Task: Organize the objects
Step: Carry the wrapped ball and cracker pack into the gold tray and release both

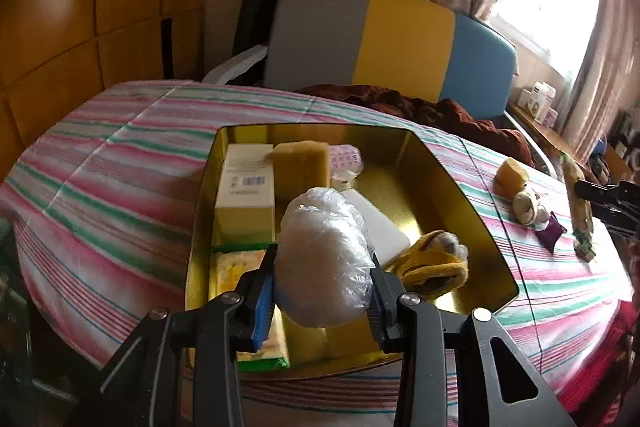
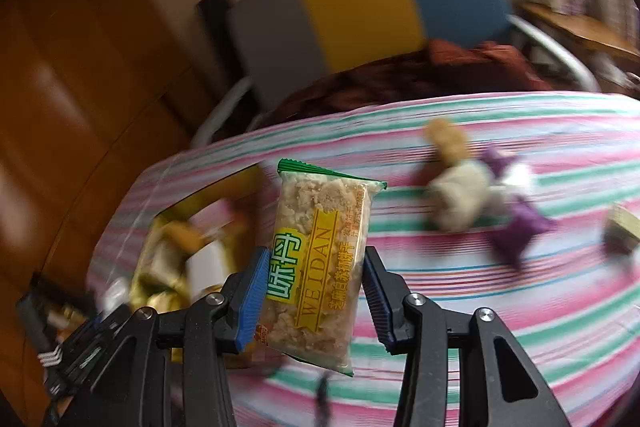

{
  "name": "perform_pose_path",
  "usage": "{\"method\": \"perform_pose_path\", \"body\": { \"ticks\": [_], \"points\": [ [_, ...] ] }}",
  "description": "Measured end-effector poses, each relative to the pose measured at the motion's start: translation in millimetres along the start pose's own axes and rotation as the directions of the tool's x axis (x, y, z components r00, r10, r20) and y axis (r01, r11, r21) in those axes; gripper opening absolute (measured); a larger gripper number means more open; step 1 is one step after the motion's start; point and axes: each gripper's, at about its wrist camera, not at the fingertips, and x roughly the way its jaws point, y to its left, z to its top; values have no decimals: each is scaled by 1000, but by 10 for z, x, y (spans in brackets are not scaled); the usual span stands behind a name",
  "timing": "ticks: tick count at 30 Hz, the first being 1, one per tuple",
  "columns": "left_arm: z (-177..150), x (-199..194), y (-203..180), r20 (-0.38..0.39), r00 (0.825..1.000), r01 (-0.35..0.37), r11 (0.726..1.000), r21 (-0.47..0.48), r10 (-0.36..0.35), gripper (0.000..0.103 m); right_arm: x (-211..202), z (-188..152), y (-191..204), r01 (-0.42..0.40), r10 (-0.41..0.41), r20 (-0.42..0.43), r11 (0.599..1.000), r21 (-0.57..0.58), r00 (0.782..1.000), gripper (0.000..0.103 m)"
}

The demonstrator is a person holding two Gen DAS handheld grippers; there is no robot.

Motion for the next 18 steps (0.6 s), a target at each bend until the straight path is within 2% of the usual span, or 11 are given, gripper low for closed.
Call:
{"method": "perform_pose_path", "body": {
  "ticks": [5, 10, 13, 16, 18],
  "points": [
    [11, -20, 77, 0, 999, 40, 998, -51, -40, 39, 332, -81, 582, -111, 104, -85, 990, -86, 991, 46],
    [58, 2, 143, -5, 997, 76, 992, -100, -77, 39, 577, -142, 1010, -191, 172, -147, 974, -126, 974, 46],
    [50, 36, 156, -13, 997, 80, 992, -101, -81, 46, 708, -184, 1211, -220, 193, -181, 965, -143, 964, 48],
    [25, 58, 186, -12, 996, 85, 990, -113, -87, 61, 829, -220, 1313, -232, 201, -204, 962, -142, 958, 52],
    [16, 61, 206, -11, 997, 75, 991, -114, -77, 62, 895, -238, 1346, -234, 202, -215, 963, -135, 956, 52]
  ]
}}
